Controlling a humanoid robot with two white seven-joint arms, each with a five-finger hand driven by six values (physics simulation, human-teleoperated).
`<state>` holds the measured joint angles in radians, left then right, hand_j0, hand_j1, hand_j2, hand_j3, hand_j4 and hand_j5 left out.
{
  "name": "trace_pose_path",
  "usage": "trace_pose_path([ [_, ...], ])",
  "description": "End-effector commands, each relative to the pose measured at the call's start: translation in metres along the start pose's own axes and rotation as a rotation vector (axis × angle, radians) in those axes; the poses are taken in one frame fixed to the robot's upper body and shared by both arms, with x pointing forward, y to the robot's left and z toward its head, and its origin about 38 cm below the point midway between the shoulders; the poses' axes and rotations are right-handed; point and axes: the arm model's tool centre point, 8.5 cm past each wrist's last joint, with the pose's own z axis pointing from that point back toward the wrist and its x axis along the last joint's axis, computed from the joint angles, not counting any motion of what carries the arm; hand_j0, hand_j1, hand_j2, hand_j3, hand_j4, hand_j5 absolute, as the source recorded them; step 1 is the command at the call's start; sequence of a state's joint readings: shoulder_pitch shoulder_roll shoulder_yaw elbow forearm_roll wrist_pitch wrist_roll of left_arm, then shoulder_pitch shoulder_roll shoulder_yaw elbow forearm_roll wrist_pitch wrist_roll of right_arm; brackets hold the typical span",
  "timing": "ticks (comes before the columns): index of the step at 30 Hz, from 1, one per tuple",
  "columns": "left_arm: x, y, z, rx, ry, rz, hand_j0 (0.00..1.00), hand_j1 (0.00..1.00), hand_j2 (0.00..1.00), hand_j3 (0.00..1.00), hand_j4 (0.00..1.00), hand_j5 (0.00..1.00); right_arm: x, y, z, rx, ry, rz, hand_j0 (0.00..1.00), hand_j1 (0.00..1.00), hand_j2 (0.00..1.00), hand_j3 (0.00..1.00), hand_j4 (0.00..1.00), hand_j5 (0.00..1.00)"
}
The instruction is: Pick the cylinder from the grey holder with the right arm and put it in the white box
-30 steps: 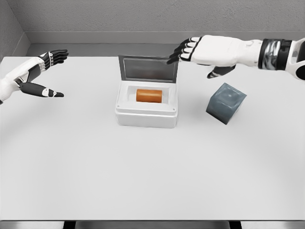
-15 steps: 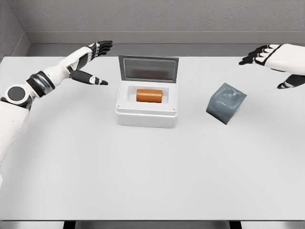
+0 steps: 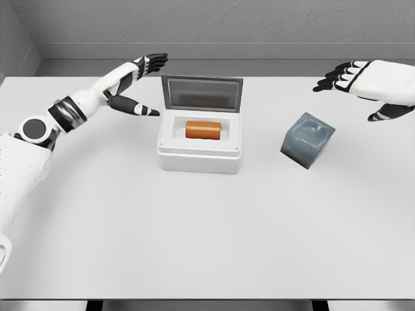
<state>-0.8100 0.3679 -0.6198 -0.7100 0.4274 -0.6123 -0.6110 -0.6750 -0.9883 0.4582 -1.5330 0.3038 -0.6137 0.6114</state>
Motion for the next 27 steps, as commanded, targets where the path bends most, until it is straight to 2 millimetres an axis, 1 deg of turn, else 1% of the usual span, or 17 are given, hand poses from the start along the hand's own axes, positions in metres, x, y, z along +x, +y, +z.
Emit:
trace_pose_path([
  [1, 0.009, -0.001, -0.005, -0.006, -0.033, -0.006, 1.0, 1.0, 1.0, 1.0, 1.0, 1.0, -0.001, -0.001, 0.002, -0.002, 0.003, -0.003, 1.0, 1.0, 1.0, 1.0, 1.0, 1.0],
  [3, 0.012, -0.003, -0.006, -0.012, -0.043, -0.007, 1.0, 1.0, 1.0, 1.0, 1.0, 1.0, -0.001, -0.001, 0.002, -0.002, 0.003, -0.003, 1.0, 1.0, 1.0, 1.0, 1.0, 1.0],
  [4, 0.01, -0.004, -0.004, -0.013, -0.04, -0.007, 1.0, 1.0, 1.0, 1.0, 1.0, 1.0, 0.0, 0.0, 0.001, -0.001, 0.002, -0.003, 1.0, 1.0, 1.0, 1.0, 1.0, 1.0],
  [7, 0.017, -0.007, -0.007, -0.027, -0.066, -0.014, 1.0, 1.0, 1.0, 1.0, 1.0, 1.0, 0.0, 0.0, 0.0, -0.001, -0.001, -0.004, 1.0, 1.0, 1.0, 1.0, 1.0, 1.0],
  [8, 0.019, -0.013, -0.008, -0.037, -0.079, -0.013, 1.0, 1.0, 1.0, 1.0, 1.0, 1.0, 0.0, 0.0, 0.0, 0.0, 0.0, -0.004, 1.0, 1.0, 1.0, 1.0, 1.0, 1.0],
  [10, 0.023, -0.017, -0.009, -0.049, -0.098, -0.017, 1.0, 1.0, 1.0, 1.0, 1.0, 1.0, 0.0, 0.0, 0.001, 0.001, 0.001, -0.003, 1.0, 1.0, 1.0, 1.0, 1.0, 1.0],
  [15, 0.026, -0.019, -0.01, -0.051, -0.109, -0.015, 1.0, 1.0, 1.0, 1.0, 1.0, 1.0, 0.0, 0.0, 0.001, 0.0, 0.0, -0.002, 1.0, 1.0, 1.0, 1.0, 1.0, 1.0],
  [17, 0.037, -0.025, 0.0, -0.081, -0.144, -0.039, 1.0, 1.0, 1.0, 1.0, 1.0, 1.0, 0.0, 0.0, 0.001, 0.0, 0.0, -0.002, 1.0, 1.0, 1.0, 1.0, 1.0, 1.0],
  [18, 0.038, -0.031, 0.004, -0.091, -0.155, -0.036, 1.0, 1.0, 1.0, 1.0, 1.0, 1.0, 0.0, 0.0, 0.001, 0.0, 0.0, -0.002, 1.0, 1.0, 1.0, 1.0, 1.0, 1.0],
  [21, 0.039, -0.024, 0.012, -0.078, -0.154, -0.03, 1.0, 1.0, 1.0, 1.0, 1.0, 1.0, 0.001, 0.0, -0.001, -0.002, -0.003, -0.004, 1.0, 1.0, 1.0, 1.0, 1.0, 1.0],
  [24, 0.039, -0.021, 0.013, -0.073, -0.153, -0.031, 1.0, 1.0, 1.0, 1.0, 1.0, 1.0, 0.001, -0.001, -0.002, -0.004, -0.004, -0.003, 1.0, 1.0, 1.0, 1.0, 1.0, 1.0],
  [26, 0.037, -0.013, 0.024, -0.068, -0.13, -0.047, 1.0, 1.0, 1.0, 1.0, 1.0, 1.0, 0.002, -0.001, -0.002, -0.005, -0.006, -0.001, 1.0, 1.0, 1.0, 1.0, 1.0, 1.0],
  [27, 0.035, -0.001, 0.038, -0.061, -0.099, -0.071, 1.0, 1.0, 1.0, 1.0, 1.0, 1.0, 0.002, -0.001, -0.001, -0.004, -0.005, -0.001, 1.0, 1.0, 1.0, 1.0, 1.0, 1.0],
])
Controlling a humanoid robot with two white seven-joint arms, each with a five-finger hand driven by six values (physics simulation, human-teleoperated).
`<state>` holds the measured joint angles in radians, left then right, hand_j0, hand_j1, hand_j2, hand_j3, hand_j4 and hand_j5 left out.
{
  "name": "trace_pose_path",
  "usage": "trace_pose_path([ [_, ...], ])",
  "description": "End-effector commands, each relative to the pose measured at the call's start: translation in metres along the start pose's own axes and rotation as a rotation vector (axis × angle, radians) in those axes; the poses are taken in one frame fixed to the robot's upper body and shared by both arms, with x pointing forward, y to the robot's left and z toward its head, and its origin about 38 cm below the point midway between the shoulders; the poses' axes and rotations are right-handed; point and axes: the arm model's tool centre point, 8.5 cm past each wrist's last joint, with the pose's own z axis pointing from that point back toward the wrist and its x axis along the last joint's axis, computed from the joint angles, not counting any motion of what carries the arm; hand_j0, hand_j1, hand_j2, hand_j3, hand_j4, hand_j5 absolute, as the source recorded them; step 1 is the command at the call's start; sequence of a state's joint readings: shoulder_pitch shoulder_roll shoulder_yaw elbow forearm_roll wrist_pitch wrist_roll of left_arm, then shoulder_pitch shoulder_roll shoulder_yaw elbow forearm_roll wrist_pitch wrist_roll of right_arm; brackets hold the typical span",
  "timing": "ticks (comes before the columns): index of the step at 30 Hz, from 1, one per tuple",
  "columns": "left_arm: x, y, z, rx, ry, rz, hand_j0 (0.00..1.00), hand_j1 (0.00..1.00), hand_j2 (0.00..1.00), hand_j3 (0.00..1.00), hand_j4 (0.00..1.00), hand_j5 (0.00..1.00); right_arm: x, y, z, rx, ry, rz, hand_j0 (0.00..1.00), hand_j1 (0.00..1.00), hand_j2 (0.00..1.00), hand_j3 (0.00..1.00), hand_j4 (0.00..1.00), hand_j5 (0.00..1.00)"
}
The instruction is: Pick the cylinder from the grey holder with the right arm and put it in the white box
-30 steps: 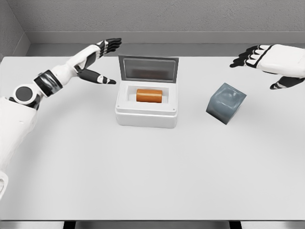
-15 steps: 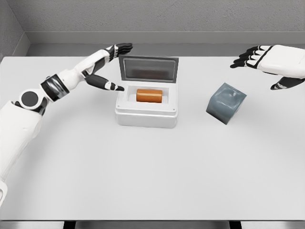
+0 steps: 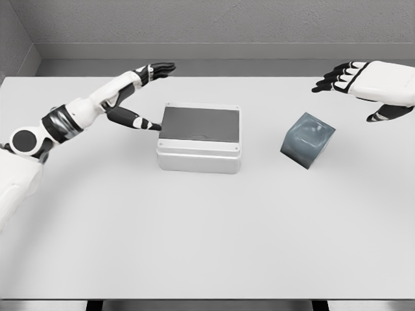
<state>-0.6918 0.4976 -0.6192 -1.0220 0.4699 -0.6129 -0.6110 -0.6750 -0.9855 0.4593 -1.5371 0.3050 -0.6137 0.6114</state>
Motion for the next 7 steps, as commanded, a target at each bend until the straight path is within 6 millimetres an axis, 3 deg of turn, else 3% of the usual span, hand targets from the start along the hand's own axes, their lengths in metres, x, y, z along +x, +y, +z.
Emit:
trace_pose_path([
  [1, 0.001, 0.02, 0.026, 0.014, 0.049, -0.034, 1.0, 1.0, 1.0, 1.0, 1.0, 1.0, 0.0, -0.001, 0.001, -0.002, 0.002, -0.002, 1.0, 1.0, 1.0, 1.0, 1.0, 1.0],
  [4, -0.009, 0.027, 0.046, 0.039, 0.097, -0.025, 1.0, 1.0, 1.0, 1.0, 1.0, 1.0, 0.0, -0.001, 0.0, -0.004, -0.001, -0.004, 1.0, 1.0, 1.0, 1.0, 1.0, 1.0],
  [7, -0.014, 0.026, 0.051, 0.058, 0.106, -0.002, 1.0, 1.0, 1.0, 1.0, 1.0, 1.0, -0.001, -0.002, 0.003, -0.002, 0.006, 0.0, 1.0, 1.0, 1.0, 1.0, 1.0, 1.0],
])
